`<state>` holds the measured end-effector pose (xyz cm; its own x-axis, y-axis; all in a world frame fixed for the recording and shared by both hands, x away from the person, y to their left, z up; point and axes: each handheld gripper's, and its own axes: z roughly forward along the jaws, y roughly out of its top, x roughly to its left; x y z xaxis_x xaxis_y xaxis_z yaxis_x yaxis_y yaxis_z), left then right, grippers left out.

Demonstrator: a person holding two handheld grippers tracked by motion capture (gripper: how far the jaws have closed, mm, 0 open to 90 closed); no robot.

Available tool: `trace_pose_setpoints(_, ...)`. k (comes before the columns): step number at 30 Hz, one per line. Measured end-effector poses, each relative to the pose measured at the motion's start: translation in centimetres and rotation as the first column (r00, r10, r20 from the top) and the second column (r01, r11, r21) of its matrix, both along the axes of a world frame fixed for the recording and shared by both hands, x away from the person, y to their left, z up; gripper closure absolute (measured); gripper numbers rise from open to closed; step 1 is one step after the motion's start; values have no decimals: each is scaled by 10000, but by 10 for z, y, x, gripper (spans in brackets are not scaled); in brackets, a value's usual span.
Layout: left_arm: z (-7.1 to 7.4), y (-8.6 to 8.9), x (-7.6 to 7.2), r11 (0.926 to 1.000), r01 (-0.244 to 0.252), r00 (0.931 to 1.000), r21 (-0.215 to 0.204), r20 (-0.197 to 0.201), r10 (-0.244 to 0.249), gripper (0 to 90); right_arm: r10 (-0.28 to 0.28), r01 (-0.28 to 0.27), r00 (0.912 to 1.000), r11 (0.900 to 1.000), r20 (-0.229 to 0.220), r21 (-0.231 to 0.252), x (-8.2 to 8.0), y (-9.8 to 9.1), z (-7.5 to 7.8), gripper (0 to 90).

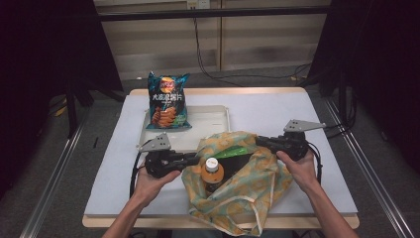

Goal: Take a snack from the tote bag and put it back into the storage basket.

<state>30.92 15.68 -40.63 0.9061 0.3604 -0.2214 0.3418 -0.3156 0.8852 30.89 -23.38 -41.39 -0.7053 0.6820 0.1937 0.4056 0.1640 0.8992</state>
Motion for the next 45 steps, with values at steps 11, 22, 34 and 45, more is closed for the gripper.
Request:
trace_pose_setpoints(11,-27,2,20,9888,-963,9924,1141,-653,1042,900,-297,270,9986,9978,-439,-610,12,3,-19,806)
trace_pose_setpoints(22,-50,-8,21,9837,-808,9922,1605,-809,947,900,-380,310,9965,9952,-740,-930,12,0,-36,751)
trace_pose_setpoints(34,-10,13,3,9963,-857,9959,-85,295,859,721,-579,581,9983,9976,75,-380,-13,-10,-5,490)
trace_pose_setpoints(45,23,1,-22,9987,-57,9911,-506,1325,124,794,-784,788,9952,9969,589,-55,-43,-22,13,455)
